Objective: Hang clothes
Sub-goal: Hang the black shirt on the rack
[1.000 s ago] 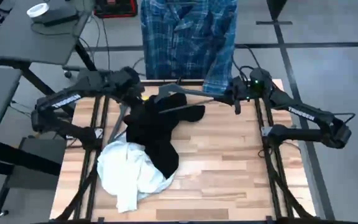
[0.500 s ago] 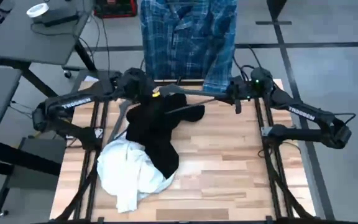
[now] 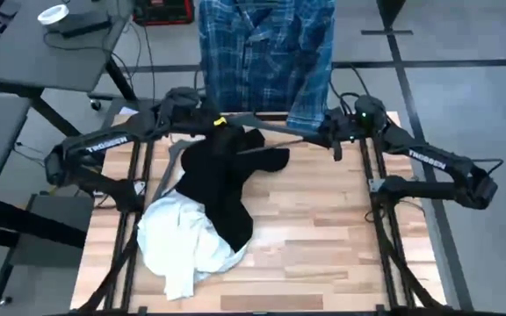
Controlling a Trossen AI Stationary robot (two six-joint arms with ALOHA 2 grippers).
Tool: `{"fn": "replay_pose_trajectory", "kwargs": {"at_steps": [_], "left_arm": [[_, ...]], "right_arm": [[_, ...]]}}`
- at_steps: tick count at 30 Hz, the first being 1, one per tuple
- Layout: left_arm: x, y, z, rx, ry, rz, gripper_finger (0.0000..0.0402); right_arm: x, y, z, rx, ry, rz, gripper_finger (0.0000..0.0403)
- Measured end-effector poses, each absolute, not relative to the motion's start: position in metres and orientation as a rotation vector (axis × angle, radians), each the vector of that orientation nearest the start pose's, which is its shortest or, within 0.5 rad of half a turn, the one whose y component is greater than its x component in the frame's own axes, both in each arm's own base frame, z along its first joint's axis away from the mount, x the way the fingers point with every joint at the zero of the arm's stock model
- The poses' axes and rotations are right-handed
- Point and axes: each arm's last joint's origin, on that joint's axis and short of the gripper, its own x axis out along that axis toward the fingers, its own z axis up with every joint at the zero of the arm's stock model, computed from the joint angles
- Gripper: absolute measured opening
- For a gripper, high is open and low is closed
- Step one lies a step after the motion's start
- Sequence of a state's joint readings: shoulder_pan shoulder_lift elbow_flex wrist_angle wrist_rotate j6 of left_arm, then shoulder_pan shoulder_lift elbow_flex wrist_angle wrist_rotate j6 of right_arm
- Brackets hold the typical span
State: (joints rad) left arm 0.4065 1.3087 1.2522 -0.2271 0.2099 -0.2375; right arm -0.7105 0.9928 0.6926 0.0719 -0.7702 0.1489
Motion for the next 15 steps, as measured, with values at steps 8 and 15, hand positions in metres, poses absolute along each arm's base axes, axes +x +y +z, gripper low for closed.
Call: {"fn": "replay_pose_trajectory", "kwargs": {"at_steps": [8,15], "left_arm": [[0.265,0.108,0.421,-0.258,0.166,0.2,0.0047],[0.246,0.102,0.451,-0.199,0.24,0.207,0.0046]], "right_arm": [[0.167,-0.137,0.321,0.39,0.076,-0.029,0.0103],[0.154,-0.149,0.358,0.39,-0.009,-0.099,0.0172]]}}
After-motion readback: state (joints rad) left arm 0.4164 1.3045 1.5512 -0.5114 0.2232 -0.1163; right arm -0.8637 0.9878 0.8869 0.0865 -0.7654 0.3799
